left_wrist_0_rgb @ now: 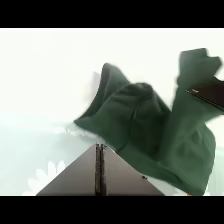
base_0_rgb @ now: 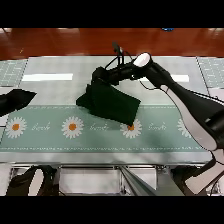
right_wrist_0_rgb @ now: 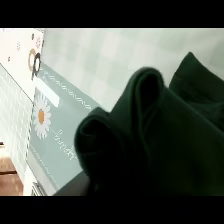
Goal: Fold the shirts.
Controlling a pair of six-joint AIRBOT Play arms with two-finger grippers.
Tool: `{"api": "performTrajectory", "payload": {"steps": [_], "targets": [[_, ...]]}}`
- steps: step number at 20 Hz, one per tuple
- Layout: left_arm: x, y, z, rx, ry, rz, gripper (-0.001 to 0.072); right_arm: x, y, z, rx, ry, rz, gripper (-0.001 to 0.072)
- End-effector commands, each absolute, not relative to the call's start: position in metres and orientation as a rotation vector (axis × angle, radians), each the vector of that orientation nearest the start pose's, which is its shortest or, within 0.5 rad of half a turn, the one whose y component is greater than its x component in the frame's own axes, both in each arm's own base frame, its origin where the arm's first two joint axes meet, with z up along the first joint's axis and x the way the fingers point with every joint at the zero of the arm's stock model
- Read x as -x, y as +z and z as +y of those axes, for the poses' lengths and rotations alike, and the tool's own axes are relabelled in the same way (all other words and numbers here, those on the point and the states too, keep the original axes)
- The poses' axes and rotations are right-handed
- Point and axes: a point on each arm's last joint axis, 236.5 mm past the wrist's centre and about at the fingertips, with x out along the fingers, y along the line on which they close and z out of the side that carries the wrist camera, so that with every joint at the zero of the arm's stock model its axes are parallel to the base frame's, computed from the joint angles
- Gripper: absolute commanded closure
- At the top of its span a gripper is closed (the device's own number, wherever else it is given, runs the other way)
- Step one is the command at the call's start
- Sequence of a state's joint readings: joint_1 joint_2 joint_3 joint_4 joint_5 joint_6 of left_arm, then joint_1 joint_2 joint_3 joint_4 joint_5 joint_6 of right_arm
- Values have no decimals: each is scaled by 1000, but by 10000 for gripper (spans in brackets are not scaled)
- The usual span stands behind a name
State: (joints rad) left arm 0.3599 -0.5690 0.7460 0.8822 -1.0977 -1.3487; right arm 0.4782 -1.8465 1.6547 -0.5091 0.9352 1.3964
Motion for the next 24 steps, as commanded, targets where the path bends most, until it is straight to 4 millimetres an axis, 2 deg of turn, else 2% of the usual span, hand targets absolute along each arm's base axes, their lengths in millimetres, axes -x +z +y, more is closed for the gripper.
{"api": "performTrajectory", "payload": {"steps": [1, 2, 3, 5, 7, 8, 9, 10, 11, 13, 14, 15, 16, 19, 21, 22, 24], "targets": [[-290, 126, -29, 476, -179, 743, 688, -435, 12, 431, -744, 881, 1234, 440], [-291, 124, -28, 479, -179, 747, 688, -433, 12, 432, -755, 888, 1244, 303], [-292, 122, -28, 481, -175, 747, 688, -428, 12, 431, -750, 900, 1261, 295], [-296, 121, -25, 485, -168, 744, 688, -425, 18, 416, -751, 937, 1298, 298], [-298, 115, -24, 497, -166, 765, 688, -425, 40, 384, -740, 1005, 1306, 308], [-300, 109, -24, 507, -164, 781, 688, -423, 54, 360, -706, 1032, 1305, 308], [-301, 103, -23, 517, -163, 802, 688, -420, 64, 333, -629, 1032, 1308, 308], [-301, 96, -23, 529, -161, 822, 688, -416, 66, 294, -505, 974, 1323, 308], [-300, 89, -24, 537, -162, 841, 688, -412, 60, 247, -365, 849, 1355, 308], [-295, 76, -26, 552, -159, 868, 688, -404, 42, 133, -145, 427, 1397, 307], [-292, 69, -27, 561, -157, 885, 688, -396, 36, 85, -96, 237, 1377, 304], [-289, 59, -28, 571, -153, 903, 688, -385, 29, 50, -96, 99, 1338, 303], [-286, 51, -29, 581, -149, 919, 688, -372, 18, 40, -179, 52, 1286, 303], [-277, 30, -38, 635, -157, 963, 688, -338, -29, 77, -543, 137, 1185, 294], [-273, 21, -42, 663, -163, 982, 688, -317, -62, 96, -658, 156, 1212, 294], [-271, 18, -43, 670, -163, 988, 688, -312, -72, 103, -702, 162, 1225, 294], [-270, 16, -44, 673, -162, 993, 688, -313, -79, 120, -779, 215, 1247, 298]]}}
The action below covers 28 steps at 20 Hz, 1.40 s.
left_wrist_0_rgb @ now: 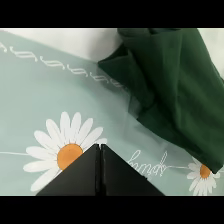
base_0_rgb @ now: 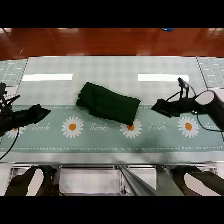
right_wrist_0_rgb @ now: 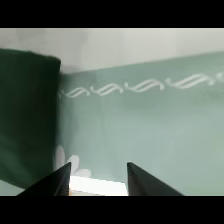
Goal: Fold the shirts.
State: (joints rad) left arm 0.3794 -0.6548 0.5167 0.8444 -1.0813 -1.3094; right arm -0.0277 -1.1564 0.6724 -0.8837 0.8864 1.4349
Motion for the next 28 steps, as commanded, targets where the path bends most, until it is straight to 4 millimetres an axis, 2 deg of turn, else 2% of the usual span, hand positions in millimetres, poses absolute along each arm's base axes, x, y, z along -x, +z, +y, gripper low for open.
{"api": "performTrajectory", "payload": {"steps": [1, 4, 7, 11, 12, 13, 14, 16, 18, 21, 25, 27, 28], "targets": [[-270, 16, -44, 673, -162, 992, 688, -317, -80, 130, -828, 249, 1254, 298], [-270, 16, -44, 674, -163, 992, 688, -325, -85, 162, -916, 352, 1287, 298], [-270, 16, -44, 674, -162, 992, 688, -331, -95, 198, -877, 419, 1347, 298], [-270, 16, -44, 674, -162, 993, 688, -348, -100, 240, -839, 491, 1395, 315], [-270, 16, -44, 674, -163, 993, 688, -350, -98, 251, -829, 525, 1407, 407], [-270, 16, -44, 674, -163, 993, 688, -352, -92, 262, -810, 568, 1411, 638], [-270, 16, -44, 674, -162, 993, 688, -355, -81, 271, -782, 617, 1395, 683], [-270, 16, -44, 674, -162, 993, 688, -368, -46, 284, -711, 714, 1341, 683], [-271, 16, -43, 668, -163, 990, 688, -393, -5, 284, -632, 733, 1271, 684], [-271, 16, -43, 649, -173, 987, 688, -428, 67, 280, -494, 744, 1162, 684], [-269, 16, -47, 647, -184, 996, 688, -457, 154, 251, -416, 719, 1029, 684], [-268, 16, -52, 636, -203, 1003, 688, -470, 185, 223, -433, 681, 974, 684], [-267, 16, -56, 629, -216, 1007, 688, -475, 197, 203, -451, 650, 958, 684]]}}
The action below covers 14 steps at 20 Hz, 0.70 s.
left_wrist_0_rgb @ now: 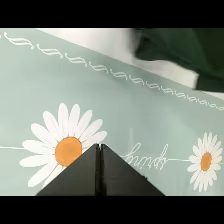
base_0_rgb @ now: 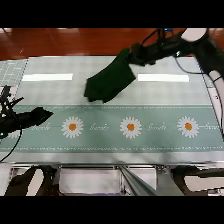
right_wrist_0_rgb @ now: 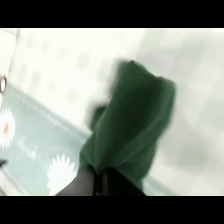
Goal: Fold the shirts.
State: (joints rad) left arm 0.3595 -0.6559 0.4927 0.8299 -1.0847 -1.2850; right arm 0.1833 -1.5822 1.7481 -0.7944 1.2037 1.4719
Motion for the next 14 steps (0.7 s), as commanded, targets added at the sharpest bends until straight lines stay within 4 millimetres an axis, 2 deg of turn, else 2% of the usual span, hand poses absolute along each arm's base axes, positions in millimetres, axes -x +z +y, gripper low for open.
{"api": "performTrajectory", "payload": {"steps": [1, 5, 7, 11, 13, 14], "targets": [[-266, 16, -61, 620, -232, 1013, 688, -479, 206, 182, -469, 619, 951, 684], [-264, 16, -71, 600, -265, 1023, 688, -477, 228, 82, -537, 460, 932, 684], [-264, 16, -71, 600, -265, 1023, 688, -469, 238, 27, -589, 355, 909, 684], [-264, 16, -71, 600, -265, 1023, 688, -430, 248, -76, -674, 148, 882, 684], [-264, 16, -71, 601, -265, 1024, 688, -403, 246, -115, -716, 57, 901, 684], [-264, 16, -71, 600, -265, 1023, 688, -384, 238, -135, -725, -4, 941, 684]]}}
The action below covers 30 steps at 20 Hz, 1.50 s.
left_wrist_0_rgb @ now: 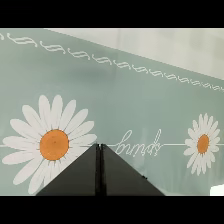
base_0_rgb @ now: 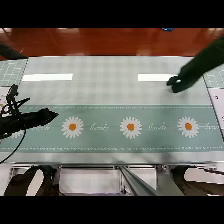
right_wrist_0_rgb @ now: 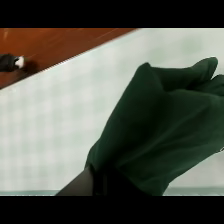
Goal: Fold the shirts.
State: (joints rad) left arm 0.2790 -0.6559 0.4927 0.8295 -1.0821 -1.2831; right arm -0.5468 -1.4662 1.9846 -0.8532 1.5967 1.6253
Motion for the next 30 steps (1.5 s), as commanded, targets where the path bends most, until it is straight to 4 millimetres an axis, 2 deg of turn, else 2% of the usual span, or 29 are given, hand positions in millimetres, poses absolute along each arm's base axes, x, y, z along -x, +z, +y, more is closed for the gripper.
{"api": "performTrajectory", "payload": {"steps": [1, 2, 3, 5, 7, 10, 12, 16, 17, 18, 19, 22, 23, 24, 25, 27, 28, 29, 30], "targets": [[-264, 16, -71, 600, -265, 1023, 688, -362, 227, -152, -730, -73, 1004, 684], [-265, 16, -71, 600, -265, 1022, 688, -339, 216, -168, -728, -146, 1071, 685], [-265, 16, -71, 600, -264, 1022, 688, -324, 213, -185, -731, -222, 1071, 684], [-265, 17, -71, 601, -265, 1021, 688, -295, 210, -205, -762, -317, 1063, 684], [-265, 17, -72, 603, -266, 1020, 688, -263, 197, -219, -820, -398, 1073, 685], [-265, 17, -72, 603, -266, 1020, 688, -206, 176, -226, -927, -544, 1088, 685], [-265, 17, -72, 603, -266, 1020, 688, -161, 161, -232, -968, -689, 1113, 684], [-265, 17, -72, 603, -266, 1020, 688, -120, 158, -239, -1034, -815, 1071, 678], [-266, 17, -71, 602, -262, 1014, 688, -108, 158, -242, -1056, -882, 1062, 530], [-272, 19, -67, 600, -245, 989, 688, -102, 158, -244, -1072, -925, 1056, 323], [-279, 21, -61, 597, -223, 955, 688, -100, 159, -244, -1070, -931, 1057, 299], [-300, 35, -46, 580, -172, 856, 688, -109, 161, -242, -1099, -908, 1029, 300], [-306, 42, -42, 555, -173, 828, 688, -117, 163, -240, -1126, -889, 998, 306], [-315, 52, -38, 544, -167, 797, 688, -136, 169, -239, -1153, -833, 940, 308], [-324, 65, -34, 535, -166, 771, 688, -165, 182, -239, -1166, -750, 844, 312], [-353, 107, -30, 531, -190, 705, 688, -256, 239, -230, -1100, -479, 569, 417], [-368, 133, -33, 552, -219, 662, 688, -304, 271, -211, -1025, -336, 462, 556], [-384, 165, -41, 582, -271, 618, 688, -346, 300, -181, -923, -195, 378, 643], [-399, 195, -56, 606, -336, 574, 688, -387, 326, -136, -782, -41, 307, 683]]}}
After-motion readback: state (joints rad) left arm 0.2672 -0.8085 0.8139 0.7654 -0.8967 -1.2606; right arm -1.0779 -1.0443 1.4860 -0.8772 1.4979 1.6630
